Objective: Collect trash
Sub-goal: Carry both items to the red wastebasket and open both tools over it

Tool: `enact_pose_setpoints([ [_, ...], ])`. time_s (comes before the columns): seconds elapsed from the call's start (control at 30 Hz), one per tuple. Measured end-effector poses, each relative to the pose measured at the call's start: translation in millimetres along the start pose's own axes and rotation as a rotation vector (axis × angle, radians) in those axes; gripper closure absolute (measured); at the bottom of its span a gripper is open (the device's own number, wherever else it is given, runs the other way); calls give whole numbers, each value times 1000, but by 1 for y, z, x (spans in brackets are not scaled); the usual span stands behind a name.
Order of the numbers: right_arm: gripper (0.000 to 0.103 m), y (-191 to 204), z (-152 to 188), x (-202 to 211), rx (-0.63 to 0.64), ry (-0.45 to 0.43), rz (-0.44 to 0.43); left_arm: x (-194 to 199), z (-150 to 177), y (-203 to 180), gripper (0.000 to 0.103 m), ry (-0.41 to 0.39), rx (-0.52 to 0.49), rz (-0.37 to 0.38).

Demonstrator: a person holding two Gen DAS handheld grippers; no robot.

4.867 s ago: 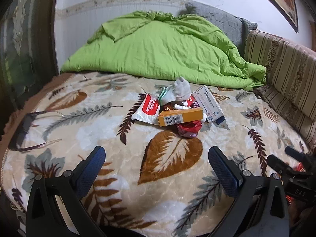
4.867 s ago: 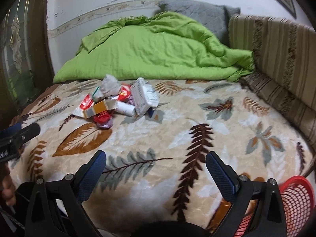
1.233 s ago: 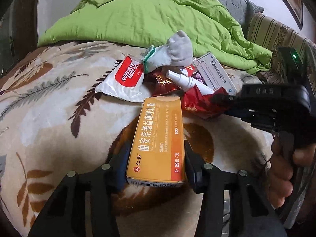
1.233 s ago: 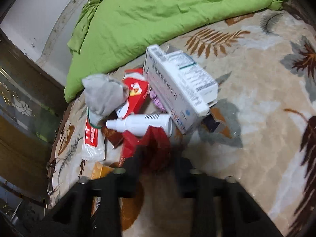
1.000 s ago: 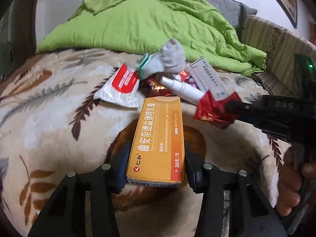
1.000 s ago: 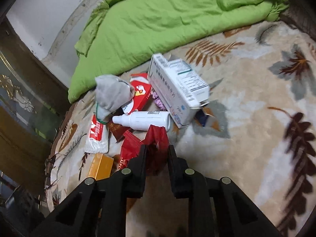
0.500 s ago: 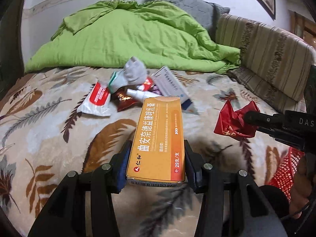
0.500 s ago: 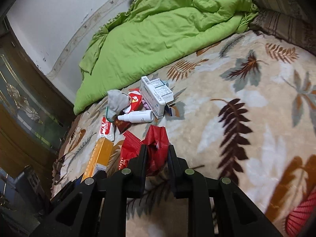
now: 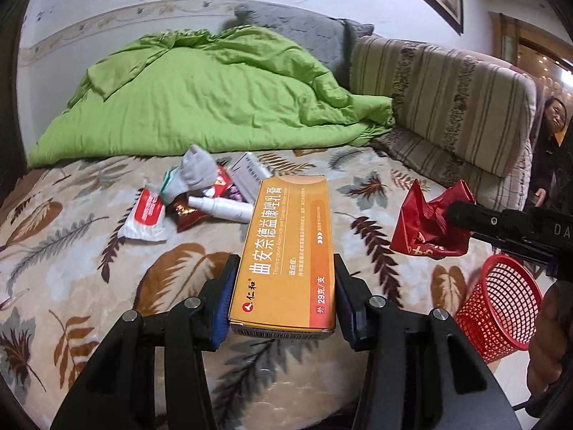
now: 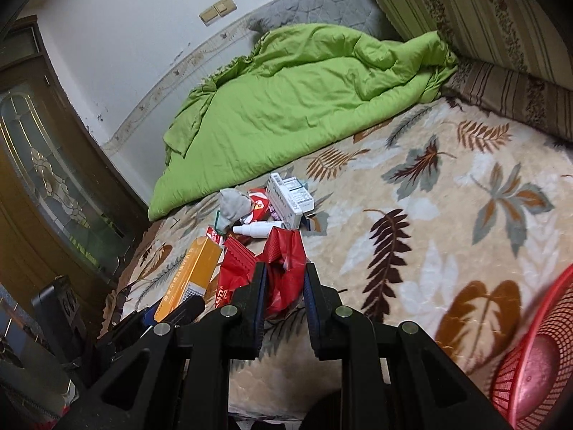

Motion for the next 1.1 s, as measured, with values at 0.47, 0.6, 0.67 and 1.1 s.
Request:
enact_pose_setpoints([
  [0.47,82,-30,-4,54,-39,-65,64,12,-10,-44,56,-18,-66,82],
  [0.6,82,-42,-7,69,-59,-86,87,13,-13,-58,56,-18,-86,111],
  [0.67,82,-50,-7,79,-73,-98,102,14,-16,-67,56,-21,-96,127],
  [1.1,82,-111,-5,163,-165,-181,249,30,-32,-156,56,-45,-247,296],
])
Point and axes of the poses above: each gripper's, at about its wrist camera, not at the fingertips, and x roughly against the way its jaws point, y to its left, z to its underside, the point moved 10 cm from there along -x, roughly the way its jaws point, and after that the axes turned 11 degrees about -z, right-handed, at the moved point
